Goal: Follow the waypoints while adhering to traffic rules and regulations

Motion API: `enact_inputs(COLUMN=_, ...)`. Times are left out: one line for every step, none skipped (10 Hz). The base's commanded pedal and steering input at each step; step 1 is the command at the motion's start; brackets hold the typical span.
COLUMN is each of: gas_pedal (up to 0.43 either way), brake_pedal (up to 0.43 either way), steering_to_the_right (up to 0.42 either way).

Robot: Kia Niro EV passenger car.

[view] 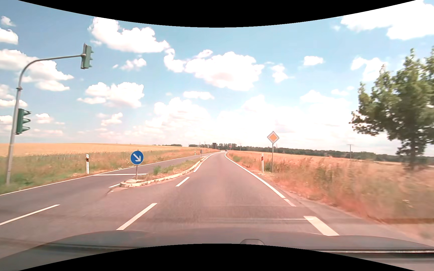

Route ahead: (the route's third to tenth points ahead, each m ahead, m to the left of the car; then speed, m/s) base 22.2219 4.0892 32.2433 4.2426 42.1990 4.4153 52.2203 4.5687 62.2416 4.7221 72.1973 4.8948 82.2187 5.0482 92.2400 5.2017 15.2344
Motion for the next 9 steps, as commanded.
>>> enact_inputs(gas_pedal=0.169, brake_pedal=0.000, steering_to_the_right=-0.025)
enact_inputs(gas_pedal=0.169, brake_pedal=0.000, steering_to_the_right=-0.025)
enact_inputs(gas_pedal=0.169, brake_pedal=0.000, steering_to_the_right=-0.025)
enact_inputs(gas_pedal=0.169, brake_pedal=0.000, steering_to_the_right=-0.025)
enact_inputs(gas_pedal=0.169, brake_pedal=0.000, steering_to_the_right=-0.025)
enact_inputs(gas_pedal=0.169, brake_pedal=0.000, steering_to_the_right=-0.025)
enact_inputs(gas_pedal=0.169, brake_pedal=0.000, steering_to_the_right=-0.024)
enact_inputs(gas_pedal=0.169, brake_pedal=0.000, steering_to_the_right=-0.021)
enact_inputs(gas_pedal=0.169, brake_pedal=0.000, steering_to_the_right=-0.018)
